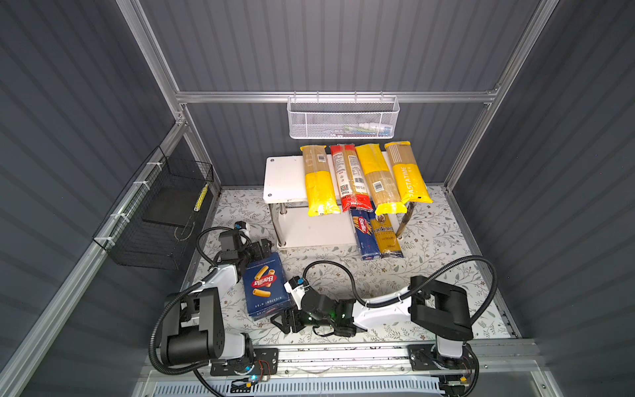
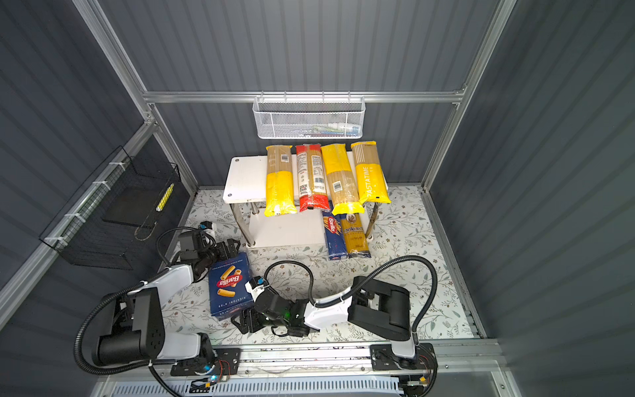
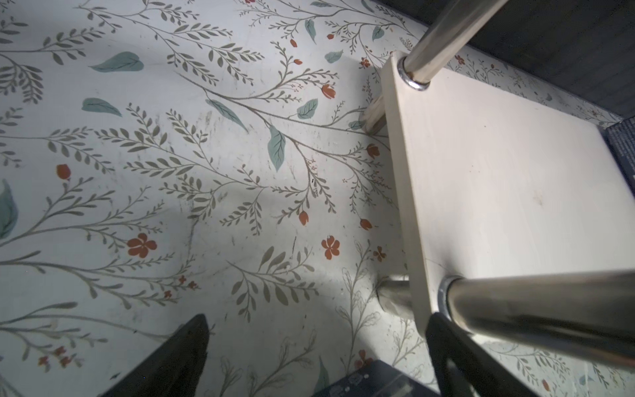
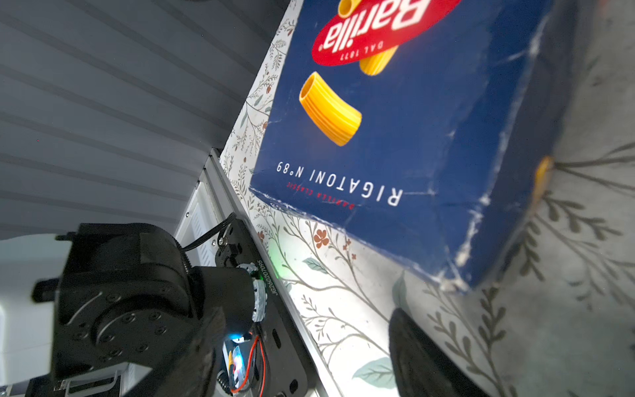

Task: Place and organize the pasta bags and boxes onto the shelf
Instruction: 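Open the right gripper and move it back toward the rigatoni box, then grasp the blue Barilla rigatoni box with both grippers from opposite ends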

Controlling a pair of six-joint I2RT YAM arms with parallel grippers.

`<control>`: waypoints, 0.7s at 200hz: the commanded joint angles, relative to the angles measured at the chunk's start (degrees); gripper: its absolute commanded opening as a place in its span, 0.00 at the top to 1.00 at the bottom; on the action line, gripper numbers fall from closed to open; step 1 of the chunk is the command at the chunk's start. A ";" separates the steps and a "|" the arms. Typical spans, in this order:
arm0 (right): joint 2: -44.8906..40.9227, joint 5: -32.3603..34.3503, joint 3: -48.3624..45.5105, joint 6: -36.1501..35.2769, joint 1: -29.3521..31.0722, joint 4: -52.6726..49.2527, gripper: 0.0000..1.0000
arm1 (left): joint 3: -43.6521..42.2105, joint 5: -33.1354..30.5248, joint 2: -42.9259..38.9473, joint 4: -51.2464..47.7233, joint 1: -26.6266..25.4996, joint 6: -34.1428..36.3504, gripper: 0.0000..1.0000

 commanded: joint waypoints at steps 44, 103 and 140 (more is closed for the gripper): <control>1.31 -0.65 2.12 1.88 -1.42 1.61 0.23 | 4.91 0.28 5.79 -3.25 0.70 2.02 0.00; 0.72 0.05 1.17 2.75 -2.54 1.19 0.23 | 3.17 9.01 3.78 -6.36 0.70 -1.87 0.00; -1.22 1.50 -1.24 3.55 -5.23 1.48 0.23 | -1.58 15.61 -0.63 -7.16 0.59 -7.25 0.01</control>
